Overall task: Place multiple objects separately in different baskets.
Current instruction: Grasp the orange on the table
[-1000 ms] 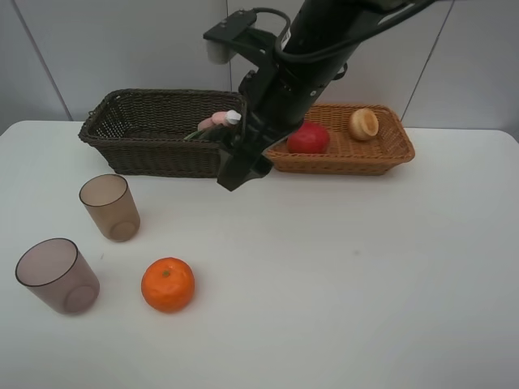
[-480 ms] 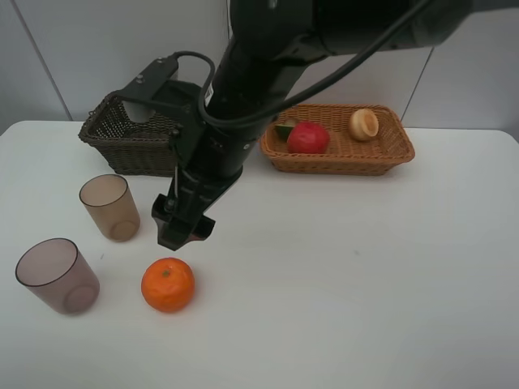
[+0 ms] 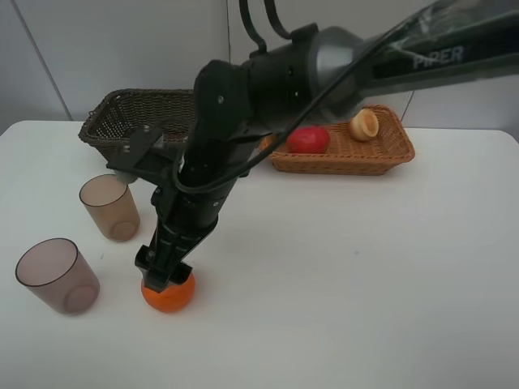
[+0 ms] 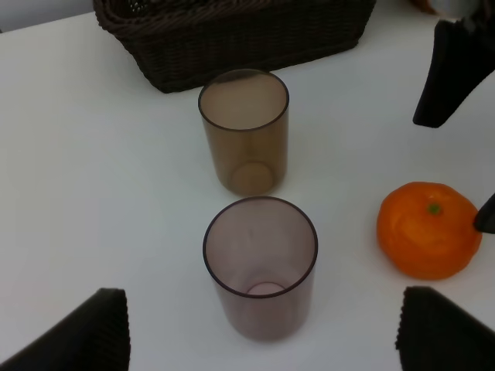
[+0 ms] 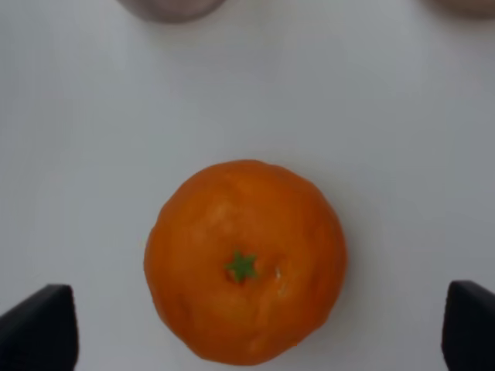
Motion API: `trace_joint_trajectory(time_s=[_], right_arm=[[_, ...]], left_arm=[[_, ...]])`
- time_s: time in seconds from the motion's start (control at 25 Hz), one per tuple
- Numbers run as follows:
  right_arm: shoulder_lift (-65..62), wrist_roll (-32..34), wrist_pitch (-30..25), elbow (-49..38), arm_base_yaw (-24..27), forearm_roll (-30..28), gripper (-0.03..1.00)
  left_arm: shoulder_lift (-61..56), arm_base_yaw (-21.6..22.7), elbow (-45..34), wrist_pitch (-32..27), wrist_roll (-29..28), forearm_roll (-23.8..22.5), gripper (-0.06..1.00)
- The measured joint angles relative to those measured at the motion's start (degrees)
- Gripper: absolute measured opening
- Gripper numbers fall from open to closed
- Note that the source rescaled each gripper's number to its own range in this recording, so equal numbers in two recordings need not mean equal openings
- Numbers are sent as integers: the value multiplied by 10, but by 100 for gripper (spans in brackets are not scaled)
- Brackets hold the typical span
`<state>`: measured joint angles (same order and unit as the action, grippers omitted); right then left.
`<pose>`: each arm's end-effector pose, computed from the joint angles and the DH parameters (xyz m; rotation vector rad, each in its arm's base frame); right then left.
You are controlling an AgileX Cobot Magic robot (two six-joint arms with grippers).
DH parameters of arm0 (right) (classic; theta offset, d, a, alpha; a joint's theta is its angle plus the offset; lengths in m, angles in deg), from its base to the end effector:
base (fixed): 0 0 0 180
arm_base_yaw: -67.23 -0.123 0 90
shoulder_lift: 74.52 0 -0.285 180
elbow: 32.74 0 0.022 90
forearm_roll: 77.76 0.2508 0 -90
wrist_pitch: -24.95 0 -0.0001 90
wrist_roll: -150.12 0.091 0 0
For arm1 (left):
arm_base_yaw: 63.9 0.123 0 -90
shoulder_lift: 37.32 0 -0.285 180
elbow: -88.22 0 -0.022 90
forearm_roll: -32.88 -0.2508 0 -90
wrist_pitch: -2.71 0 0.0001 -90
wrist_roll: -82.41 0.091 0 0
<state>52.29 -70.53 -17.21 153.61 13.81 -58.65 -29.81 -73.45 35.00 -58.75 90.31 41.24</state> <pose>0.2383 0.3547 0.1590 -1.8611 2.1486 0.4189 0.0001 -0.0118 0.2542 0.3241 2.1044 -0.1947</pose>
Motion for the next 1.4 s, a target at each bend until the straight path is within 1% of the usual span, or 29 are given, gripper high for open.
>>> trace_joint_trajectory(time_s=[0.6, 1.16, 1.2, 1.24, 1.28, 1.36, 1.4], right_arm=[[52, 0, 48, 0, -5, 18, 99], [68, 0, 49, 0, -5, 34, 98], [68, 0, 49, 0, -5, 36, 95], [68, 0, 49, 0, -5, 36, 89], [68, 0, 49, 0, -5, 38, 81], [68, 0, 45, 0, -5, 40, 61], [68, 0, 43, 0, -5, 40, 61]], left_arm=[[0, 0, 0, 0, 0, 0, 94], [0, 0, 0, 0, 0, 0, 94], [0, 0, 0, 0, 0, 0, 94], [0, 0, 0, 0, 0, 0, 94], [0, 0, 0, 0, 0, 0, 94], [0, 0, 0, 0, 0, 0, 94], [0, 0, 0, 0, 0, 0, 94]])
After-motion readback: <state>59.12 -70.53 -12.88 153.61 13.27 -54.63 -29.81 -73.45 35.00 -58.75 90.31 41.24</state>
